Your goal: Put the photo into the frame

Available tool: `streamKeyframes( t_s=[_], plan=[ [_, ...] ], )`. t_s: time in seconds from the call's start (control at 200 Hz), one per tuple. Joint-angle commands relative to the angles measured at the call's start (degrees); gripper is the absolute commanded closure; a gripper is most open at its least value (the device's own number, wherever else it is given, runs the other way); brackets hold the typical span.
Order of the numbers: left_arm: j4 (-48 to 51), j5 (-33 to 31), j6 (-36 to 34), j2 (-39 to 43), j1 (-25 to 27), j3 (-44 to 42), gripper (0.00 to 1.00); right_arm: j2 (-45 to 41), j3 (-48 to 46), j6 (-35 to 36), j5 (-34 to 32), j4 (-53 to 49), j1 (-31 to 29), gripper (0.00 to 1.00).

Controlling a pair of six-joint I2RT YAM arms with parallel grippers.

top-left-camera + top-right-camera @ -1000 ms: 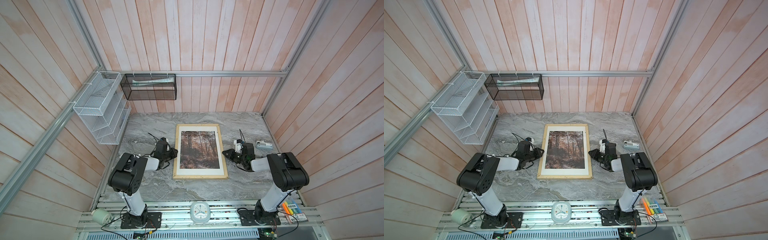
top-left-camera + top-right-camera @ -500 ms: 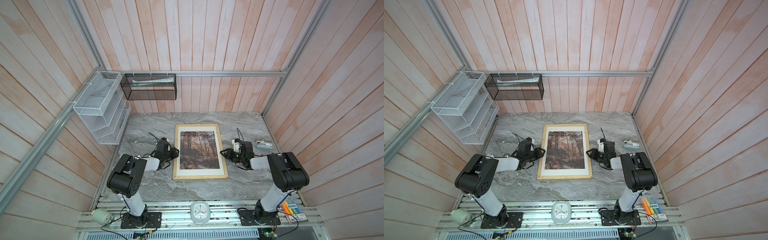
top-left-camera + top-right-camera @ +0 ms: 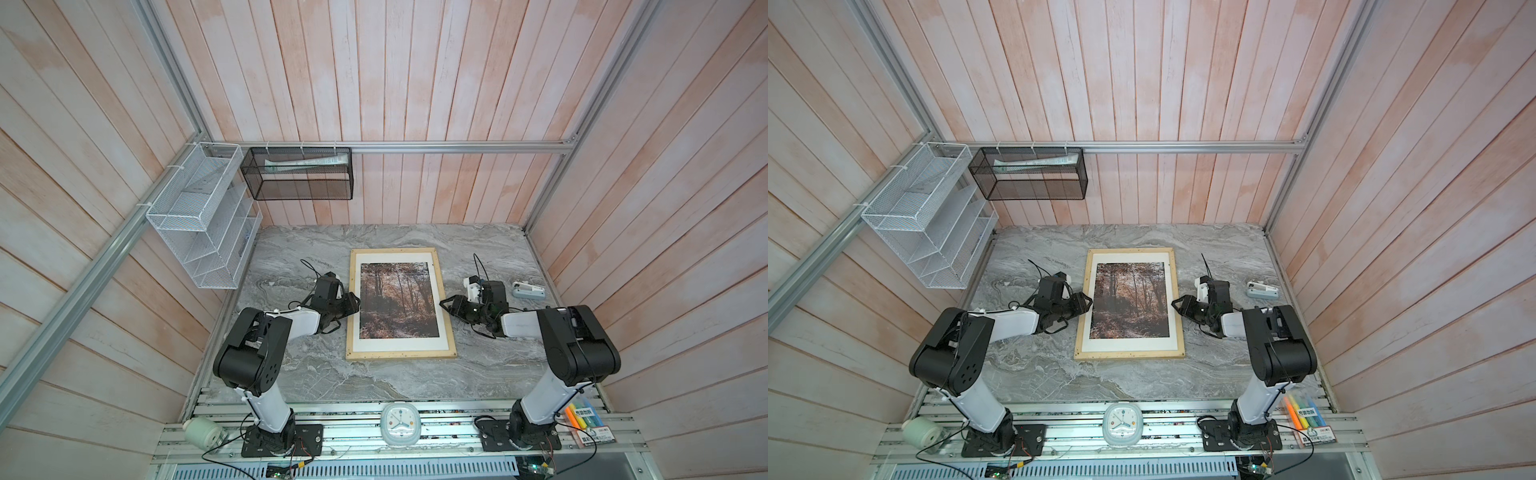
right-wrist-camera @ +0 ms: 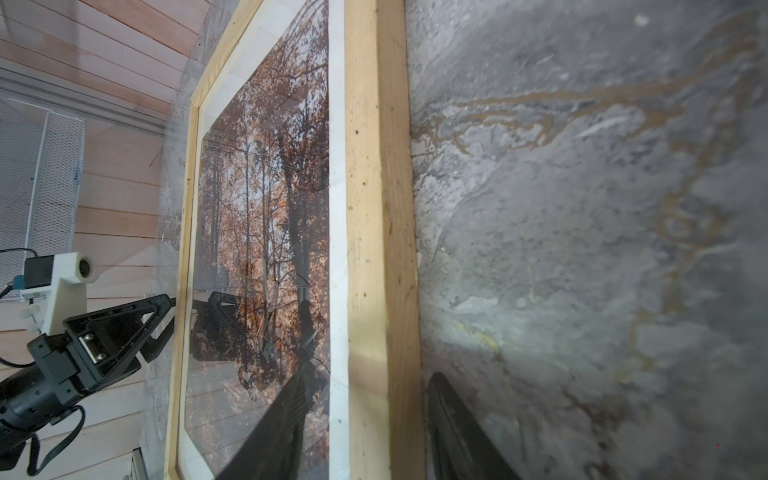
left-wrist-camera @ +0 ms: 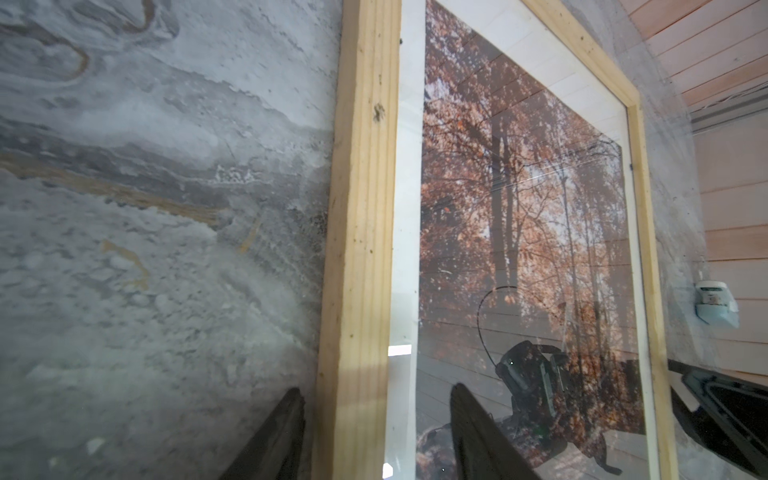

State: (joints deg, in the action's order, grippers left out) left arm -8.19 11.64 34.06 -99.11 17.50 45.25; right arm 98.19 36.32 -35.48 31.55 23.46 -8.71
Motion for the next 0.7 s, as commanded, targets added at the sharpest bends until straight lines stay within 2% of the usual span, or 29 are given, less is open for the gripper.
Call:
streamKeyframes(
  t_s=[0.0, 0.405, 0.645, 0.67, 0.695],
  plan=[
    [3.35, -1.88, -3.04, 0.45, -0.79, 2.76, 0.40, -1.58, -0.11, 1.91, -0.97, -2.75, 1.36, 0.47],
    [11.22, -9.11, -8.47, 1.46, -1.67, 9.40, 0.36, -6.84, 2.13, 7.49, -5.23, -7.98, 6.13, 0.37],
    [14.29, -12.12, -10.94, 6.21, -2.03, 10.56, 0.24, -13.55, 2.66, 11.39, -10.35, -13.78, 8.75, 0.30],
    [14.38, -12.29, -11.13, 6.73, -2.08, 10.40, 0.24, -14.47, 2.65, 11.57, -10.85, -14.37, 9.07, 0.12],
    [14.57, -12.53, -11.21, 7.26, -2.15, 10.47, 0.23, -15.49, 2.55, 11.85, -11.25, -15.04, 9.46, 0.05]
  ],
)
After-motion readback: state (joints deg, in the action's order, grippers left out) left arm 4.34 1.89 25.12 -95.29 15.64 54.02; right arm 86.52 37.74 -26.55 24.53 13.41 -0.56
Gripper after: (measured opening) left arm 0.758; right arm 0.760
